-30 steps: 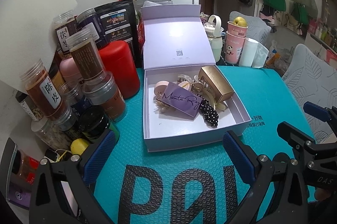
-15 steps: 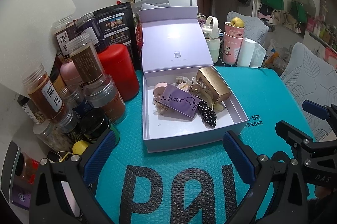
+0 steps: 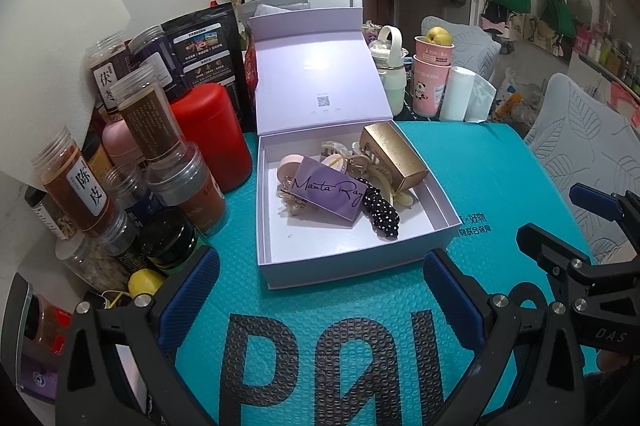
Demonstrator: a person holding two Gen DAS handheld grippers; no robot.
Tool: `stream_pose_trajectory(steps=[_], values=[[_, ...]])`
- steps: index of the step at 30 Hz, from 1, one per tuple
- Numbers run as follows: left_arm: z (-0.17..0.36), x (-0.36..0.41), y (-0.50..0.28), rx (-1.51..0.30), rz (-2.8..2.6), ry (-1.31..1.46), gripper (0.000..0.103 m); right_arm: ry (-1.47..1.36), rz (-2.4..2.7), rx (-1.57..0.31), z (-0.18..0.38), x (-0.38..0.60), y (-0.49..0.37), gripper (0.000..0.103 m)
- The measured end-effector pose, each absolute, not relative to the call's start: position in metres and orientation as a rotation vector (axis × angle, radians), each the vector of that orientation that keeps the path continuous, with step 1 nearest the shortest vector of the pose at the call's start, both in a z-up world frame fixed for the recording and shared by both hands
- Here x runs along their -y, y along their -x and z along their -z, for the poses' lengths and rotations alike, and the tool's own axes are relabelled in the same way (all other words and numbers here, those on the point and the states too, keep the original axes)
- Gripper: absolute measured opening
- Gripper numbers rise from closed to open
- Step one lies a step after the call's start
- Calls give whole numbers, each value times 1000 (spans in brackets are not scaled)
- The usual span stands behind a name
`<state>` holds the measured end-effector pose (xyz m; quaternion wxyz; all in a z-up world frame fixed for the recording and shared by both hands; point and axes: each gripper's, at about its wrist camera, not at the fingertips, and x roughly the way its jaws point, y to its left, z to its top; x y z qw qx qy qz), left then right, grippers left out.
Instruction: Organize rigid objects
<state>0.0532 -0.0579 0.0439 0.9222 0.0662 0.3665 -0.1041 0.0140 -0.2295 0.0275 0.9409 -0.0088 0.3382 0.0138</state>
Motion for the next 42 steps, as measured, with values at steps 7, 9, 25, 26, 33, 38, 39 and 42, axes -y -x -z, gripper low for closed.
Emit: stream_pose_trajectory(steps=[7,9,25,26,33,38,39,42], values=[[-42,61,-55,-765,222,-137,103,11,-18,-697,-25,233,-15,93],[-41,61,-55,-767,224,-136,103,9,-14,-698,-25,235,-14,93],[-37,62,-60,-785,218,-142,103,2,-9,-707,-22,238,-16,93],[-37,62,-60,-785,216,-145,103,2,-8,-707,-22,238,-16,93],[-32,63,-65,-802,222,-138,103,-8,-10,-718,-18,240,-19,93],[-28,62,-68,-814,203,-141,103,-19,-13,-725,-13,242,-22,93],[-27,61,-69,-818,201,-140,103,-23,-15,-729,-11,242,-23,93],[-23,59,-71,-829,197,-137,103,-34,-23,-742,-7,244,-27,93]])
